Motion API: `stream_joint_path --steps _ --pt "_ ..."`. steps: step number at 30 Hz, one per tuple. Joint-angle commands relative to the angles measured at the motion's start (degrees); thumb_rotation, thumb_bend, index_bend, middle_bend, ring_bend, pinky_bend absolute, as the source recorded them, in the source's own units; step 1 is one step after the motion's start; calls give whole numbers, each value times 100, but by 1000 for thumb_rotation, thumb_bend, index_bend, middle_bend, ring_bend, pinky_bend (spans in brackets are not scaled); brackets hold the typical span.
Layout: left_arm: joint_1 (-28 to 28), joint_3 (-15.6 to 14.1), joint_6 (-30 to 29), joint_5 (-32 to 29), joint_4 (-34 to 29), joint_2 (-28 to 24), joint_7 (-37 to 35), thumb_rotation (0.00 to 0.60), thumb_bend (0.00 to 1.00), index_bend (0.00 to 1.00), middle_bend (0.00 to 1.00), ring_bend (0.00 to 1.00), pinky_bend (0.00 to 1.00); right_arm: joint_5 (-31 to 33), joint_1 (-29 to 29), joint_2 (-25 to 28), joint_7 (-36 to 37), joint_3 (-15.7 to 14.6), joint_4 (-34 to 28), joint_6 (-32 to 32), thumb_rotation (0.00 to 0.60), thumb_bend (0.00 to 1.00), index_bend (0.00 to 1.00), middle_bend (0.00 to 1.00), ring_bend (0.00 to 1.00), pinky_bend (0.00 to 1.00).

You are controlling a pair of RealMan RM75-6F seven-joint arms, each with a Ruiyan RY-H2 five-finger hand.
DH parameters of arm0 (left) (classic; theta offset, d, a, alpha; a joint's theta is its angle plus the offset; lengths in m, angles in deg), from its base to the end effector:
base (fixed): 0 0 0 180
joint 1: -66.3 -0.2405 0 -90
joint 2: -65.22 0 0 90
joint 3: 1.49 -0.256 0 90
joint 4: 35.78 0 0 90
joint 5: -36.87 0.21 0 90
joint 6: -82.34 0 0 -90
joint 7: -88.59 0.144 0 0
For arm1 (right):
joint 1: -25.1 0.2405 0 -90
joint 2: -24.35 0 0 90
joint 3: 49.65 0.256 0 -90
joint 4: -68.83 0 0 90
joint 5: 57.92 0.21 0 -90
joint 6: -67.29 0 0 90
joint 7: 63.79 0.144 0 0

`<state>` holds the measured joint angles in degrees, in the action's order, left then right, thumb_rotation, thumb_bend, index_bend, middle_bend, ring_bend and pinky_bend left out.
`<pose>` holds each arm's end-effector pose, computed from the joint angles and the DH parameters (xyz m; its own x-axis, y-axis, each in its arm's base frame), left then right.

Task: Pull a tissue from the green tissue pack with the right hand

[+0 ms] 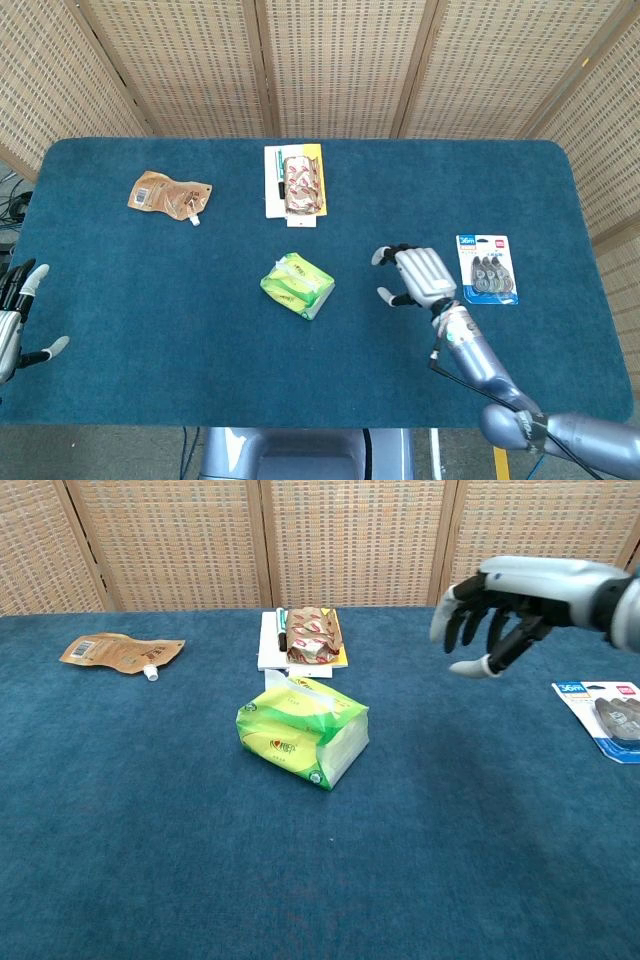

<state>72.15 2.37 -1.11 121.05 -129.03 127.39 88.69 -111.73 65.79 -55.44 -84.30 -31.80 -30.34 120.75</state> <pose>-0.3113 0.1900 0.1691 0.4095 0.0050 0.9123 0.9123 0.0043 -0.4095 -0.1226 -0.3451 0.0339 0.2581 -0.3054 0.9166 -0.9456 -0.2744 0.1748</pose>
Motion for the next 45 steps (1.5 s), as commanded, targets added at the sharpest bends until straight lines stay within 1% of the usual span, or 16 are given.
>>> stream_joint_path --steps 1,7,12,23,30,34,40,42,45 --pt "47 31 106 -101 0 -27 -44 600 6 0 0 0 0 839 672 -773 -885 141 364 183 600 364 368 401 354 393" --pt "160 89 328 -283 -129 -68 34 600 6 0 0 0 0 1576 1120 -1325 -1394 229 551 433 600 363 368 402 355 393" --pt "195 116 401 -381 -196 -105 51 600 7 0 0 0 0 1825 1376 -1670 -1645 226 716 622 600 364 374 409 367 393" --pt "199 97 429 -396 -187 -170 -71 600 8 0 0 0 0 1906 1605 -2103 -1835 156 974 904 600 365 399 441 402 393" --pt "165 57 416 -351 -8 -190 -316 600 8 0 0 0 0 1896 1653 -2244 -1853 125 1113 978 600 373 431 474 427 393" --pt "157 46 407 -328 68 -189 -423 600 7 0 0 0 0 1909 1672 -2300 -1855 125 1192 992 600 410 465 505 436 393" --pt "175 33 446 -323 111 -186 -475 600 8 0 0 0 0 1937 1711 -2404 -1823 167 1305 990 600 425 522 568 463 393" --pt "178 35 447 -326 110 -186 -479 600 9 0 0 0 0 1935 1725 -2438 -1835 163 1358 997 600 437 550 591 476 393" --pt "177 34 441 -326 107 -191 -490 600 8 0 0 0 0 1918 1741 -2485 -1845 154 1424 1006 600 440 619 635 508 394"
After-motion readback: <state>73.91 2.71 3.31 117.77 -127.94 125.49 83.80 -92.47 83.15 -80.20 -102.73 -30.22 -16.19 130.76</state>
